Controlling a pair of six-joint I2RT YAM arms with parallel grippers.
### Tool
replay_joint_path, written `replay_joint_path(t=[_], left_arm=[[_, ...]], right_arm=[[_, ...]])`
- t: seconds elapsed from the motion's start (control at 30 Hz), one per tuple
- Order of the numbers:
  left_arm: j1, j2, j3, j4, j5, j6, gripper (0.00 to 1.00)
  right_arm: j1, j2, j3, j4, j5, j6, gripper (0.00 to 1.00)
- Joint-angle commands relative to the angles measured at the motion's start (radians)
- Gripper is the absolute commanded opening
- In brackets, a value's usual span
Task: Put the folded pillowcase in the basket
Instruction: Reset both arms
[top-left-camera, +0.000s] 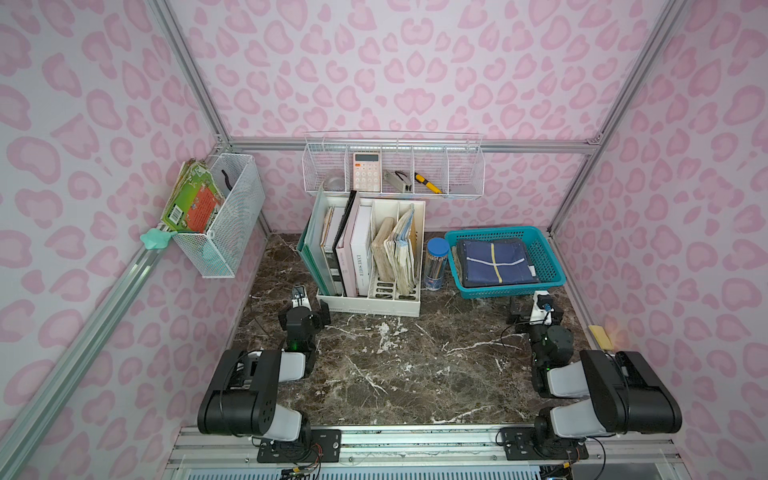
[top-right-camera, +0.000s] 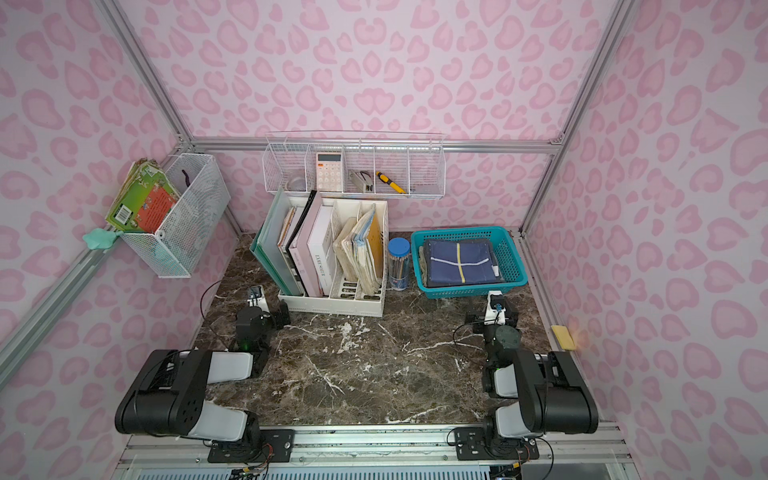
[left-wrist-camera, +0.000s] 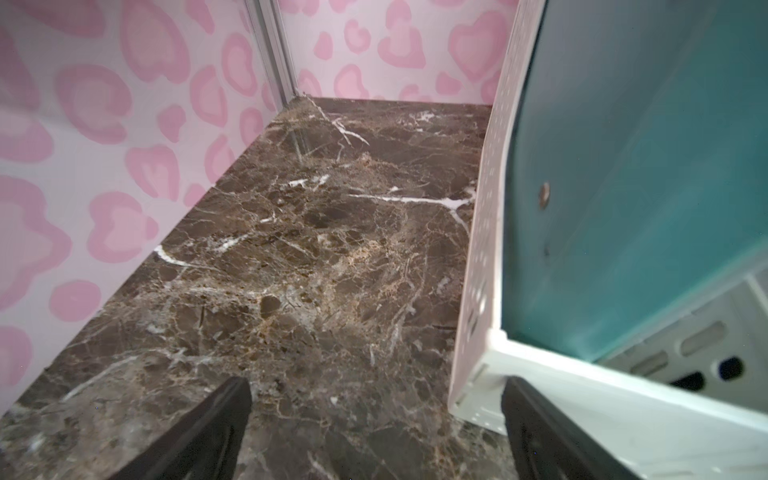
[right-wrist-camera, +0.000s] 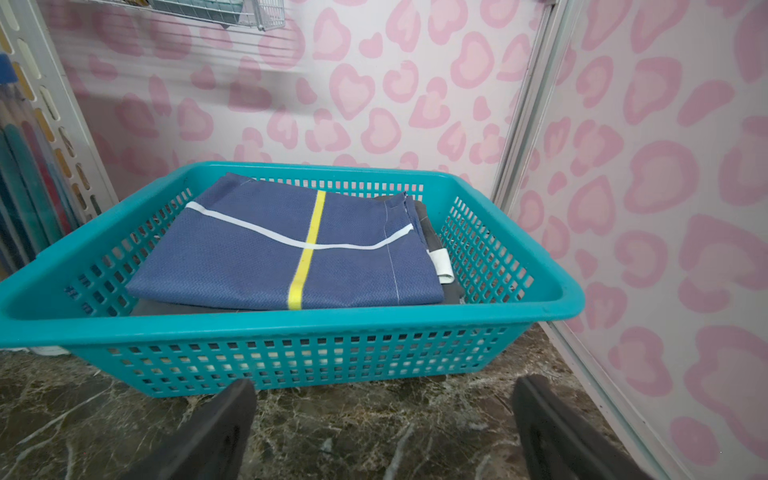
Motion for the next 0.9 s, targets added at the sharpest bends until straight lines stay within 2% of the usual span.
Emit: replay_joint_path(t=[0.0, 0.13, 0.23, 0.43, 0.87], left_arm=[[0.020, 0.047, 0.024, 0.108, 0.041, -0.014, 0.99], [0.026, 0.054, 0.052, 0.061, 0.067, -0.011, 0.99], [0.029, 0.056, 0.062, 0.046, 0.063, -0.015, 0.99], [0.038, 0.061, 0.090, 0.002, 0.044, -0.034, 0.99], [0.047, 0.059, 0.102, -0.024, 0.050, -0.044, 0.99]], right_arm=[[0.001, 0.092, -0.004, 0.189, -0.078, -0.010, 0.99], [0.015, 0.037, 0.049, 0.002, -0.068, -0.032, 0.99], [0.015, 0.078, 0.047, 0.068, -0.035, -0.020, 0.99], [0.016, 0.068, 0.123, -0.088, 0.067, 0.022, 0.99], [0.017, 0.073, 0.118, -0.070, 0.067, 0.023, 0.99]])
